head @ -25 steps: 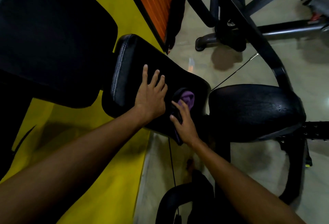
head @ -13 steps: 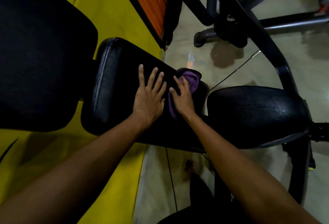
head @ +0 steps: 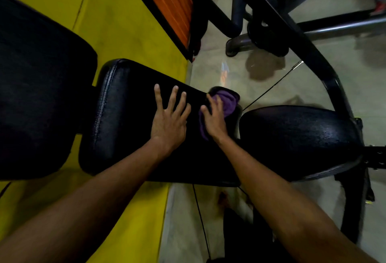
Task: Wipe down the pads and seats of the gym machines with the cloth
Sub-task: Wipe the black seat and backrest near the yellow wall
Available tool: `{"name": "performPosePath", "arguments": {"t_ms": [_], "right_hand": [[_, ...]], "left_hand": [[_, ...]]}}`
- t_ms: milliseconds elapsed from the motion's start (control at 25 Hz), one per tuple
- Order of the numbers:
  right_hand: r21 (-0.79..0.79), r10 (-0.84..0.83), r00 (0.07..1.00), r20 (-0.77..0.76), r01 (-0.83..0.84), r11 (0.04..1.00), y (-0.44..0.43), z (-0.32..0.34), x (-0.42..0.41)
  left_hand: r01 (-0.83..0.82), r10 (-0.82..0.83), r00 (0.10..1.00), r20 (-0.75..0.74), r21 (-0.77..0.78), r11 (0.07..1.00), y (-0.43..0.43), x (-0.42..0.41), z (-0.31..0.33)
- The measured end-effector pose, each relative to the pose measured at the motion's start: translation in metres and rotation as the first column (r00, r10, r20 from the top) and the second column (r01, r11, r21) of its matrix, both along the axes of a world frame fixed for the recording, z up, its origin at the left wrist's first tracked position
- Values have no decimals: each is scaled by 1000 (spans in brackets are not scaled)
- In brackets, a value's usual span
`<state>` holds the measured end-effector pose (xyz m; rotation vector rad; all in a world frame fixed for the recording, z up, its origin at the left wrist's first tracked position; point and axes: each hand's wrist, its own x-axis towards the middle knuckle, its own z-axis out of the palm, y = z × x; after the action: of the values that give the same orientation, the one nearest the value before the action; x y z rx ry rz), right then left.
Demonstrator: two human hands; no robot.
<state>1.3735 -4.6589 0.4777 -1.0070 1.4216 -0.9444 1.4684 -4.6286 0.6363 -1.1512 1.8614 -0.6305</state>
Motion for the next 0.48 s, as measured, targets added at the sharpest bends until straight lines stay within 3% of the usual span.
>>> {"name": "performPosePath", "arguments": {"t_ms": [80,200,280,360,480], "right_hand": [[-173,54,998,-26,-58,983,24,9,15],[-204,128,991,-48,-135,970,77,-11,17],[-131,117,993,-25,-119,984,86,-42,6],[25,-25,1000,1,25,999,58,-72,-4],[236,-247,969,14,237,942,-6,-77,-19]], "left_hand": [[15,-15,1000,13,23,1000,-9,-7,-5],[17,-17,1000,-3,21,1000,-25,-13,-13],[30,-30,999,19,3,1000,-34,-13,-20],[50,-50,998,44,-2,999,-37,-10,-26],[66,-65,995,72,-4,998,-39,-9,-31]]}}
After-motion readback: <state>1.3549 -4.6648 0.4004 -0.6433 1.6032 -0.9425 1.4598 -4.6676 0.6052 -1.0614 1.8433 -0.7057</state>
